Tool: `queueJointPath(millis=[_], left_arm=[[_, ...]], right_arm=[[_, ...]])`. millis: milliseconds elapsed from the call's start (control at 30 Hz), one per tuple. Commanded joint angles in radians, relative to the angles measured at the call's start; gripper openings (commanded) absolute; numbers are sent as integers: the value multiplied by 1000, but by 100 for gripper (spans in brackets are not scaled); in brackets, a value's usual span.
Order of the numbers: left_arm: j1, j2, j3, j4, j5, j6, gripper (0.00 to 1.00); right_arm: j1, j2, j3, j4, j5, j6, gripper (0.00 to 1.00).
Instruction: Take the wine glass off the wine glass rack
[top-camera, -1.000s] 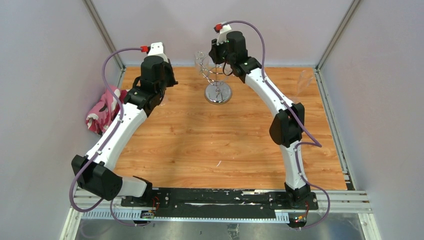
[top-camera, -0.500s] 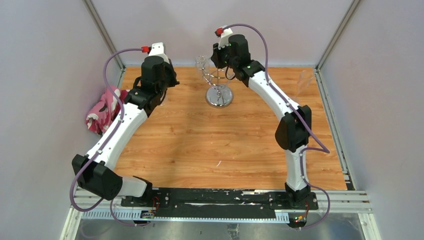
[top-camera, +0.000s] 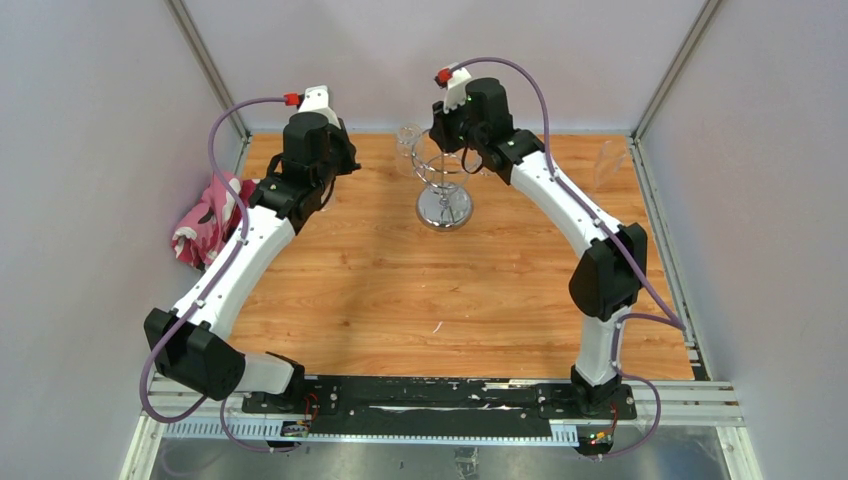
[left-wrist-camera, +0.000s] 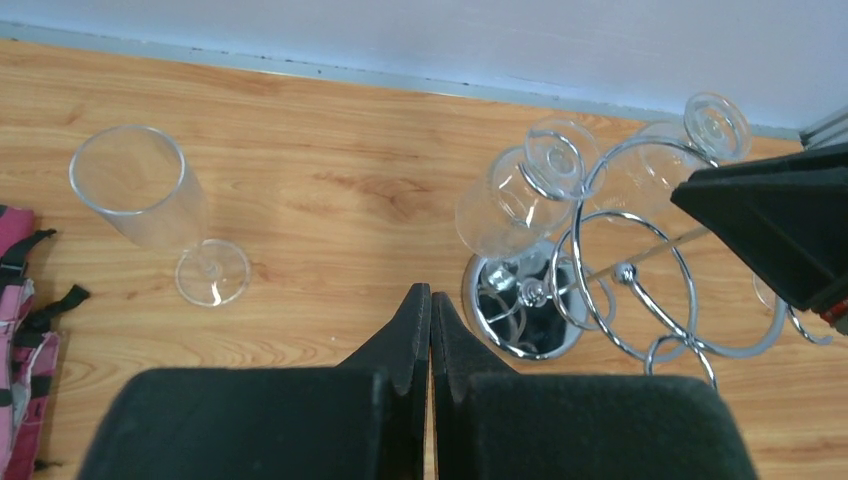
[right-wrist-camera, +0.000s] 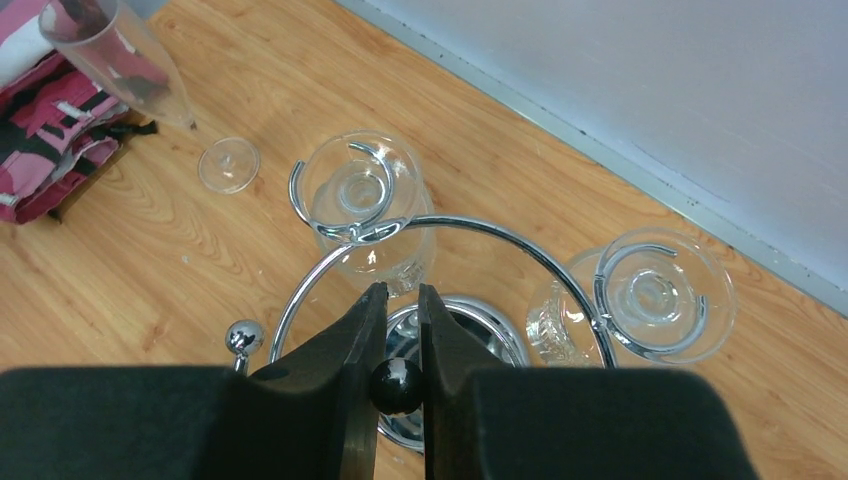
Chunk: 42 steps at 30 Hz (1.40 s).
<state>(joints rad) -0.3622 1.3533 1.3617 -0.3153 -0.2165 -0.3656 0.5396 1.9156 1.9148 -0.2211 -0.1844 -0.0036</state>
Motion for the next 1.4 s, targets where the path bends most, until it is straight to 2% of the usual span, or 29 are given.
queueJointPath(millis=[0, 433, 900, 1200, 1367], left_arm=[[5, 5, -10, 24, 20, -14, 0], [5, 8, -42, 42, 83, -49, 0], [5, 28, -66, 82, 209, -94, 0], [57, 77, -91, 162, 396, -145, 0], [160, 102, -152, 322, 634, -272, 1]], right_arm=[[41, -137, -66, 31, -22, -28, 0], [94, -343, -258, 25, 17, -57, 0], [137, -446, -328, -14, 39, -76, 0], [147, -469, -373, -20, 57, -78, 0], [147, -468, -381, -22, 55, -79, 19]])
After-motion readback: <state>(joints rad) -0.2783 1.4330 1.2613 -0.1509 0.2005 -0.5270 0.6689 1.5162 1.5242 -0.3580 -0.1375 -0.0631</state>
